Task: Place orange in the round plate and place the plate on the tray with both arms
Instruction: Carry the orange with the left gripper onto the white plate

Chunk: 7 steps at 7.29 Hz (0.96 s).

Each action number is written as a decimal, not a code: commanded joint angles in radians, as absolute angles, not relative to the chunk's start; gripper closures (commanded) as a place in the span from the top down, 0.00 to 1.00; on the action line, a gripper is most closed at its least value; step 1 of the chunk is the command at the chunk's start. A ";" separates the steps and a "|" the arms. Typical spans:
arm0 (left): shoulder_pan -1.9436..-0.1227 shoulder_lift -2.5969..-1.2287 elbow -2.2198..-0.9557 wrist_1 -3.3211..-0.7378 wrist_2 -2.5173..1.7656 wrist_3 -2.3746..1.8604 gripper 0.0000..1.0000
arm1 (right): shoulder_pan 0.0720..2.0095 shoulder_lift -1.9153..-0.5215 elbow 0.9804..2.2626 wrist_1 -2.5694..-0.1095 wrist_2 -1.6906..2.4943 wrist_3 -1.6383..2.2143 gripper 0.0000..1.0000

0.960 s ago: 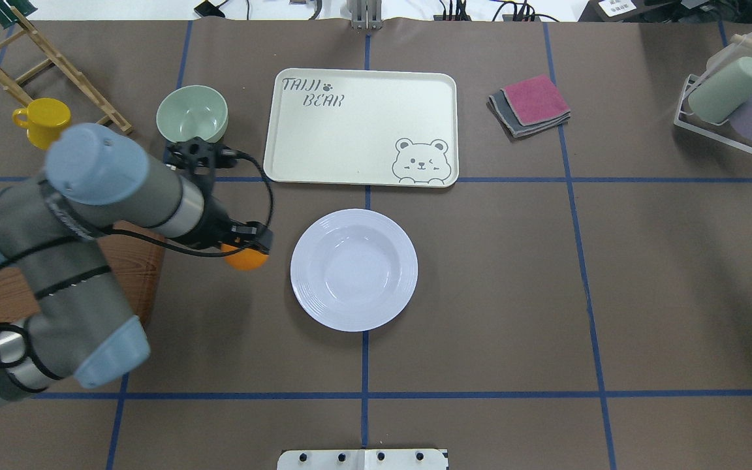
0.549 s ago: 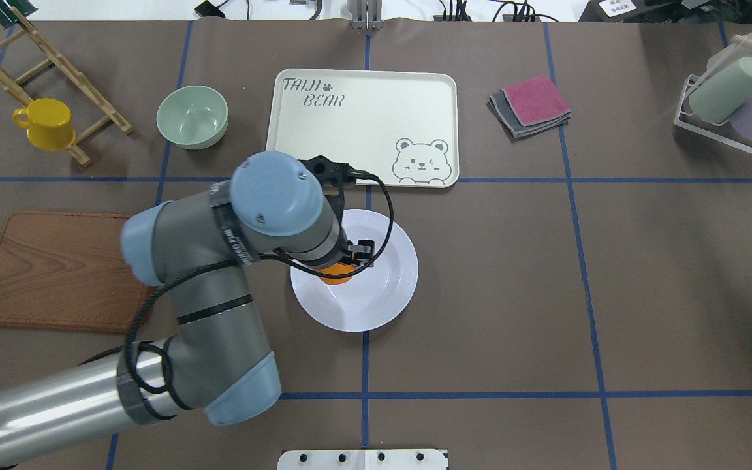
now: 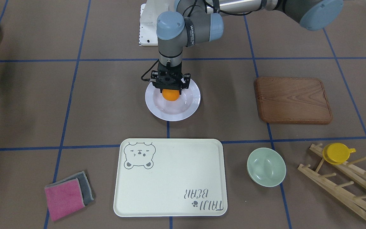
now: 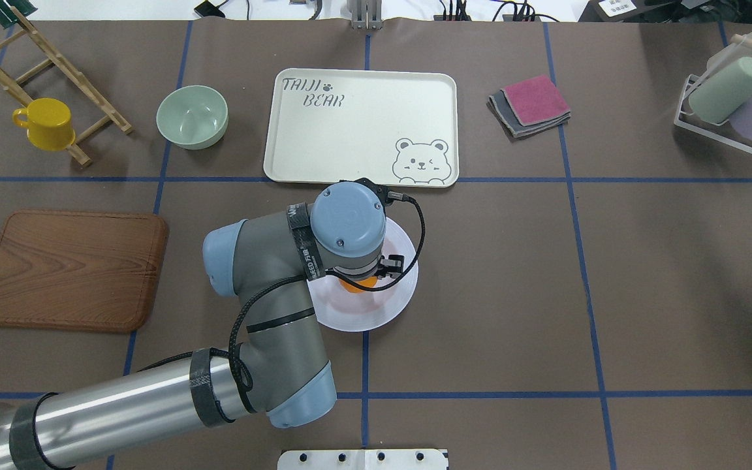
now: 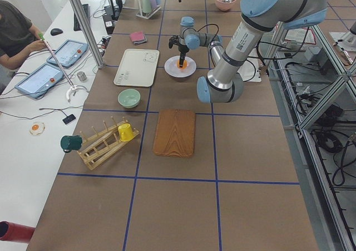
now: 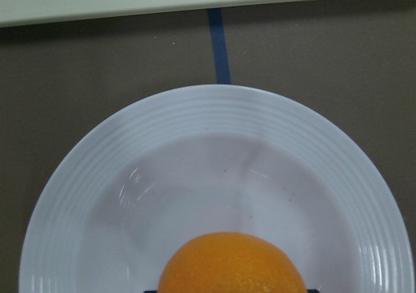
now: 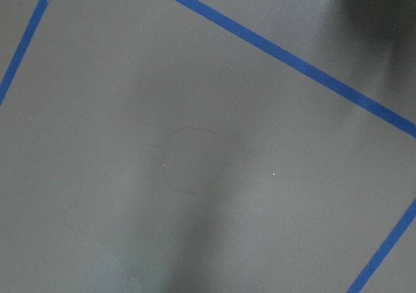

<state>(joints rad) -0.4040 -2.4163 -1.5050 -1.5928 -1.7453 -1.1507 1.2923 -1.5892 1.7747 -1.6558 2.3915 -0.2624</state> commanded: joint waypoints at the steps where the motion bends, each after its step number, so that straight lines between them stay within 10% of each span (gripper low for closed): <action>1: -0.391 -2.418 -1.477 -1.624 -1.744 -1.149 0.00 | 1.289 -1.588 1.773 -1.655 2.390 -0.264 1.00; 3: -0.391 -2.421 -1.479 -1.623 -1.724 -1.143 0.80 | 1.287 -1.572 1.770 -1.655 2.390 -0.264 1.00; 4: -0.391 -2.418 -1.479 -1.621 -1.714 -1.141 0.99 | 1.287 -1.566 1.769 -1.655 2.388 -0.264 1.00; 7: -0.396 -2.416 -1.517 -1.615 -1.713 -1.143 0.99 | 1.270 -1.540 1.770 -1.655 2.387 -0.202 1.00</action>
